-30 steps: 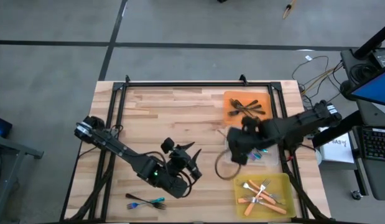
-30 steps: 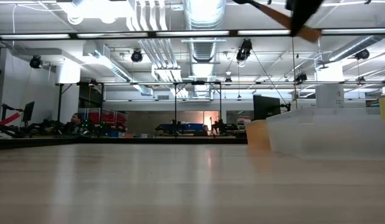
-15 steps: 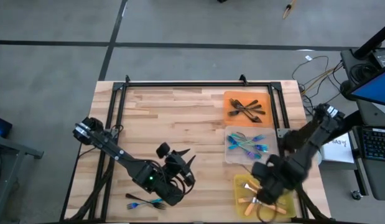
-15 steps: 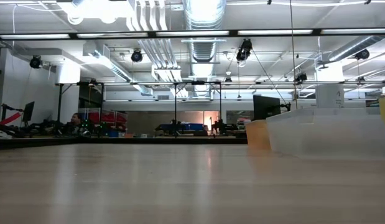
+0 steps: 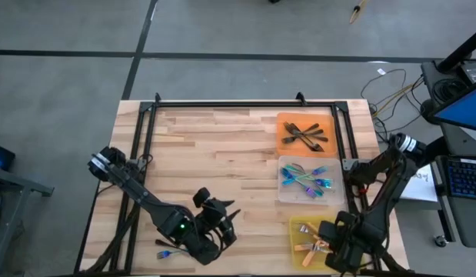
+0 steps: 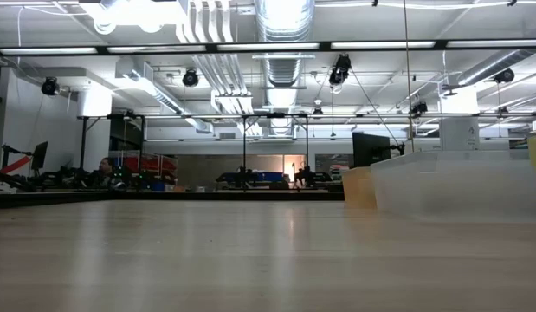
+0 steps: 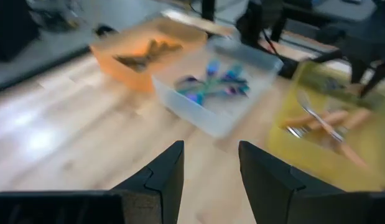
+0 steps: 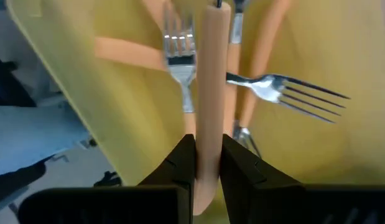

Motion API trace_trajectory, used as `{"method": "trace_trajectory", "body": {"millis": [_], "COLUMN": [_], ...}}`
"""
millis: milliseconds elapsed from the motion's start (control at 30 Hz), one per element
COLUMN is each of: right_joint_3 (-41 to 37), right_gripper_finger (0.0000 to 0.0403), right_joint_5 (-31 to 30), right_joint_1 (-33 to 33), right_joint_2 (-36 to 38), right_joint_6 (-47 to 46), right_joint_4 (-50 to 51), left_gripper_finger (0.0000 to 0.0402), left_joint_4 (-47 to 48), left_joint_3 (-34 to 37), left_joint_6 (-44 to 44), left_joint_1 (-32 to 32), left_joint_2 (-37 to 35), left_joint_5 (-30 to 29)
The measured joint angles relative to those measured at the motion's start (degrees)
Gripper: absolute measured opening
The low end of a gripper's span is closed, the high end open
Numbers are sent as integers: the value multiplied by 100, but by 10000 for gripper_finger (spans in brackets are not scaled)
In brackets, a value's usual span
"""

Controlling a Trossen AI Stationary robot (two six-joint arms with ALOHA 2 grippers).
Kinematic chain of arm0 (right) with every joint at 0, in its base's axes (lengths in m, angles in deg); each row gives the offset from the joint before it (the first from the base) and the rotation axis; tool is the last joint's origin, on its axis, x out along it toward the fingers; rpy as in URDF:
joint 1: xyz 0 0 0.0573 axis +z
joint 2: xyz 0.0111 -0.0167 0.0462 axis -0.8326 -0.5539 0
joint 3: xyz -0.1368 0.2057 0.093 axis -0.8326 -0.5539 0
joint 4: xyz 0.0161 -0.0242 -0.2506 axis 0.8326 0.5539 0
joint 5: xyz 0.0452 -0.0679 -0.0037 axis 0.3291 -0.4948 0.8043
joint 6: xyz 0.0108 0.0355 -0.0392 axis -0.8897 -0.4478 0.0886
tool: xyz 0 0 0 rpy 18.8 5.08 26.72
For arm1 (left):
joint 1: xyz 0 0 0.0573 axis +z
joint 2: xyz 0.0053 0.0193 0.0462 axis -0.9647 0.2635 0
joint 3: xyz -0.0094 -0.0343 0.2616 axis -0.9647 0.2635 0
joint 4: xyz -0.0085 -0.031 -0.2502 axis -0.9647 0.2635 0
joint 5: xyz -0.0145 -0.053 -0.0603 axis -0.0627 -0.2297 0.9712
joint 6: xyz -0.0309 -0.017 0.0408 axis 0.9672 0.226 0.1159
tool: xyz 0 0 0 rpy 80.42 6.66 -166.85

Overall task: Sort silverware by color (type)
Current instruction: Put the orange fork into the yellow bin, then put the black fork into the orange bin

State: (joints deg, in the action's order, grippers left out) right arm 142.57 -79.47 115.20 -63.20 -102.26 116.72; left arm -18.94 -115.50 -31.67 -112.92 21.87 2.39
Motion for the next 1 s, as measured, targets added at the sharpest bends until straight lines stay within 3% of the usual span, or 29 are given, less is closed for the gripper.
{"method": "trace_trajectory", "body": {"millis": [133, 300, 433, 567, 700, 767, 1000], "right_joint_3": [-16, 8, 43, 208, 348, 377, 403], "right_gripper_finger": [46, 122, 162, 174, 171, 166, 157], "right_joint_5": [-9, -2, 105, 89, -115, -266, -660], "right_joint_1": [55, 178, 181, 181, 178, 174, 5], "right_joint_2": [-66, -171, -166, -139, -141, -141, -139], "right_joint_6": [-1, 90, 139, 162, 303, 433, 964], "right_joint_4": [-156, -158, -157, -155, -161, -142, -134], "left_gripper_finger": [134, 134, 134, 134, 134, 134, 134], "left_joint_4": [70, 703, 1618, 2398, 2528, 2530, 2468], "left_joint_3": [0, 0, 0, 2, 2, 4, 4], "left_joint_6": [221, 777, 1316, 1678, 1875, 1890, 1687], "left_joint_1": [-108, -280, -460, -669, -977, -1141, -1571], "left_joint_2": [0, 0, 0, 26, 159, 222, 390], "left_joint_5": [689, 1941, 2610, 3680, 4787, 5046, 5053]}}
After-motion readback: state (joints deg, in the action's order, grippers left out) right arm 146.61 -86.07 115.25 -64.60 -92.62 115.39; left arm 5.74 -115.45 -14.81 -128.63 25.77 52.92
